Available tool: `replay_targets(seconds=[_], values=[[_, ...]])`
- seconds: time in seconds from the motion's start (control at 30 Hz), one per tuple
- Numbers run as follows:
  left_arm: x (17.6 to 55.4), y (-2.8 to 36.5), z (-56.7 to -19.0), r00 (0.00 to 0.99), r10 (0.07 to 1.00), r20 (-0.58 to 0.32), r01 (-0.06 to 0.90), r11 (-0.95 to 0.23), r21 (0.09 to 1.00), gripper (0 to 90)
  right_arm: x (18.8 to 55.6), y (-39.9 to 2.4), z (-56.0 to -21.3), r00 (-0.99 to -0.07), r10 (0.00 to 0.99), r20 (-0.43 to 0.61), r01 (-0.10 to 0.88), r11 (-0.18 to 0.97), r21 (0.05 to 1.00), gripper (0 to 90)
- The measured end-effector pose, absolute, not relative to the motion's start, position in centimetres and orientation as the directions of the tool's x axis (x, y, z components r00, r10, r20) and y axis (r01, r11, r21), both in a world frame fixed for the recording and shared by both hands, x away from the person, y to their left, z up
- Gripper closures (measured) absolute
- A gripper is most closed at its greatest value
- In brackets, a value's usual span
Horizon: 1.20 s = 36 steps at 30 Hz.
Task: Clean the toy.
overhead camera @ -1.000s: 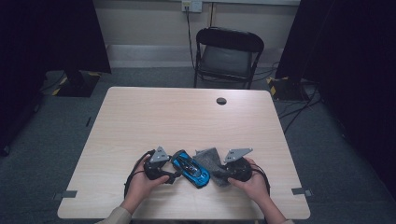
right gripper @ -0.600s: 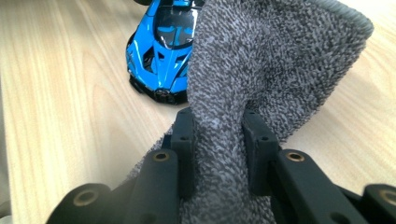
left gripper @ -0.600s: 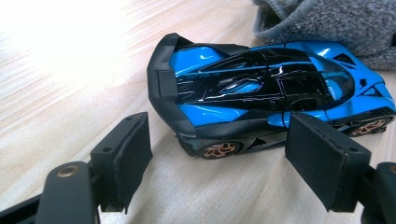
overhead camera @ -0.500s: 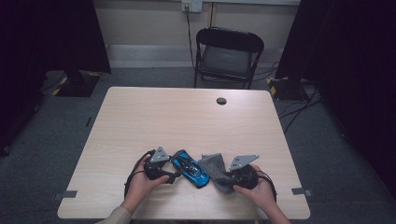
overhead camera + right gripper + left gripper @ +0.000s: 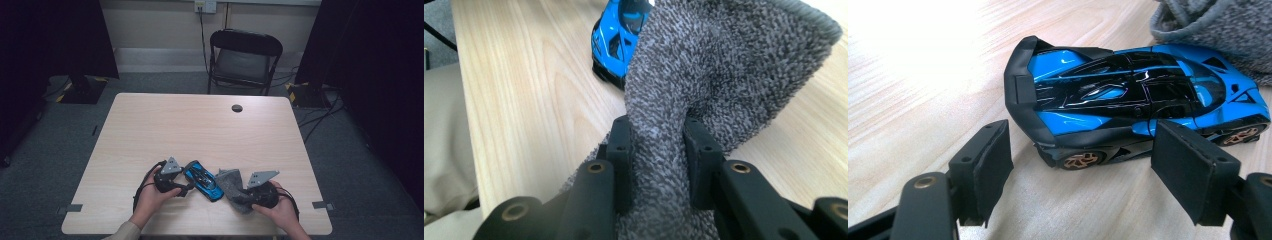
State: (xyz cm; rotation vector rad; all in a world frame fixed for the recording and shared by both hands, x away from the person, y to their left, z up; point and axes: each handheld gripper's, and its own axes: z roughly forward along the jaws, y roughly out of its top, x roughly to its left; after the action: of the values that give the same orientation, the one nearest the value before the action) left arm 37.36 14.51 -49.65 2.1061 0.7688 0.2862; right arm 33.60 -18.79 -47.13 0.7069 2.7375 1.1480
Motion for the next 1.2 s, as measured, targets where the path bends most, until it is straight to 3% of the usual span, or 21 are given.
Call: replay_targets(seconds=[0.43,0.5,0.63,0.77,1.03,1.07,1.2], values=[[37.3,14.5,-49.6,0.789,0.611,-0.061,0.412,-0.453,0.790,24.9,33.0,-22.2,-46.6,-0.879,0.470,0.080,0.389,0.612,0.689,67.6],[37.3,14.4,-49.5,0.791,0.609,-0.064,0.412,-0.452,0.792,25.1,33.0,-22.7,-46.5,-0.875,0.480,0.062,0.390,0.623,0.678,62.8],[37.1,14.3,-49.3,0.798,0.598,-0.070,0.413,-0.460,0.786,24.8,33.2,-23.3,-46.4,-0.861,0.502,0.084,0.421,0.610,0.671,45.0],[37.1,14.4,-49.2,0.801,0.595,-0.066,0.410,-0.464,0.785,24.5,33.2,-23.0,-45.7,-0.849,0.523,0.078,0.412,0.562,0.717,33.8],[37.2,15.3,-48.3,0.789,0.611,-0.064,0.406,-0.441,0.800,24.1,33.7,-20.0,-45.8,-0.850,0.524,0.047,0.390,0.566,0.726,36.7],[37.2,15.3,-48.1,0.792,0.610,-0.031,0.387,-0.461,0.798,24.1,33.9,-19.7,-46.1,-0.849,0.528,0.037,0.390,0.577,0.717,38.2],[37.2,15.3,-47.6,0.791,0.611,-0.038,0.380,-0.442,0.812,24.3,34.5,-19.1,-47.5,-0.849,0.527,0.024,0.401,0.614,0.680,49.0]])
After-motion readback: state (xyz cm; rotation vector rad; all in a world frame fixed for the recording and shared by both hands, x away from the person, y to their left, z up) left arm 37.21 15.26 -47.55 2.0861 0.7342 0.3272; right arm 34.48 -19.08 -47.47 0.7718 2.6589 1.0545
